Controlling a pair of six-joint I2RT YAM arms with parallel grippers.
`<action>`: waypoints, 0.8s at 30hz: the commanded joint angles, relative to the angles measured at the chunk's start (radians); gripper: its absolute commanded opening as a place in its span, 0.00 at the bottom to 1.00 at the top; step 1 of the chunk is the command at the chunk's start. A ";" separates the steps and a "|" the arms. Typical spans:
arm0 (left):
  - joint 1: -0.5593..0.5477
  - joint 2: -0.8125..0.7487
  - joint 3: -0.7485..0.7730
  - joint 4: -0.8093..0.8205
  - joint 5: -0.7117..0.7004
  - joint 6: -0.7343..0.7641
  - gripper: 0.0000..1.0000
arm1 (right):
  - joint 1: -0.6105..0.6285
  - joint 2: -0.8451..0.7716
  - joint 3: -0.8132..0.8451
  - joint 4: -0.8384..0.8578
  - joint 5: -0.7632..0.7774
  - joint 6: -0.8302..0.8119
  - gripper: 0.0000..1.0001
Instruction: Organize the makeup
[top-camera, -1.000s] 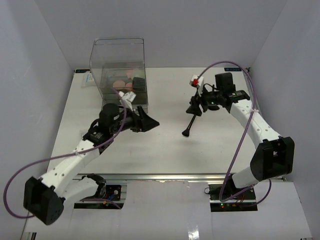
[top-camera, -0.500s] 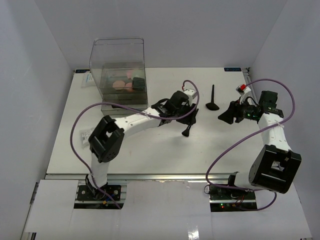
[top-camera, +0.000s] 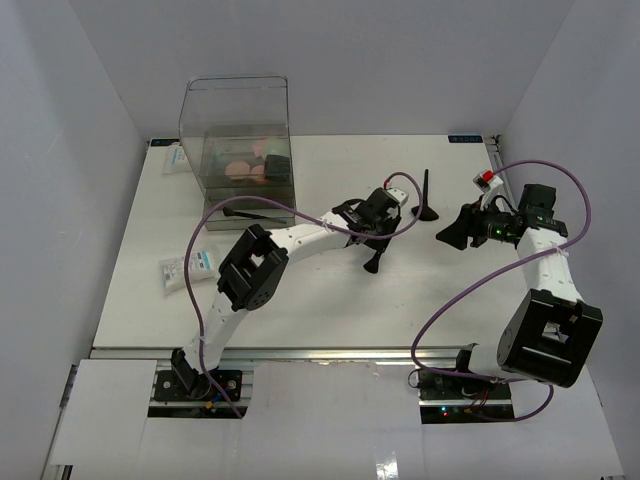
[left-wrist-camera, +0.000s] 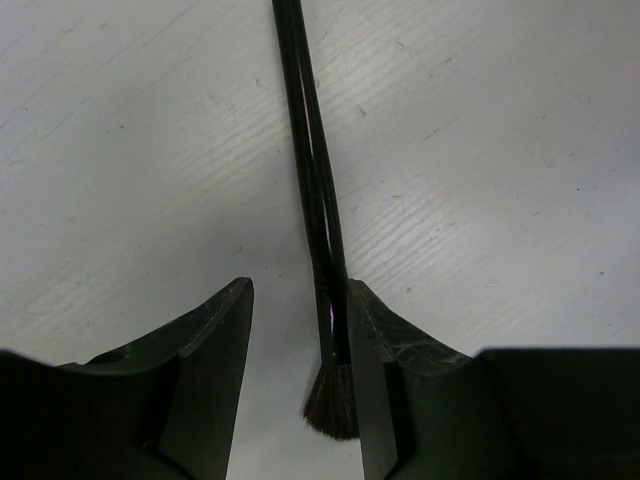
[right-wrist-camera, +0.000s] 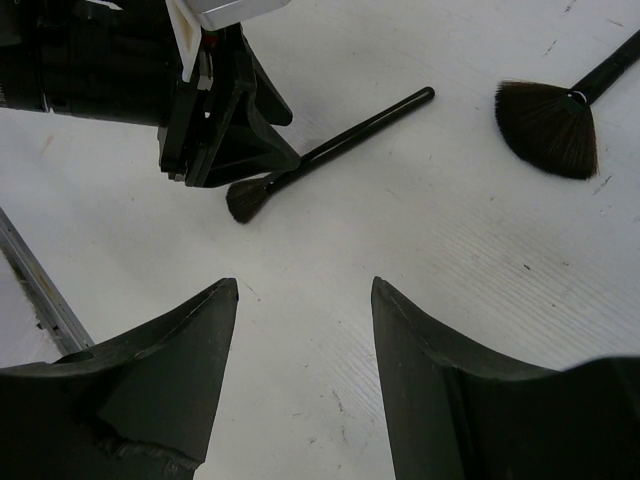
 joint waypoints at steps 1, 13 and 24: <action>-0.021 0.010 0.062 -0.024 -0.012 0.022 0.52 | -0.004 -0.020 -0.003 0.007 -0.042 -0.001 0.63; -0.036 0.069 0.093 -0.052 -0.042 0.028 0.43 | -0.004 -0.022 -0.009 0.008 -0.047 -0.001 0.63; -0.041 0.029 0.046 -0.048 -0.054 0.030 0.18 | -0.004 -0.020 -0.014 0.012 -0.047 0.001 0.63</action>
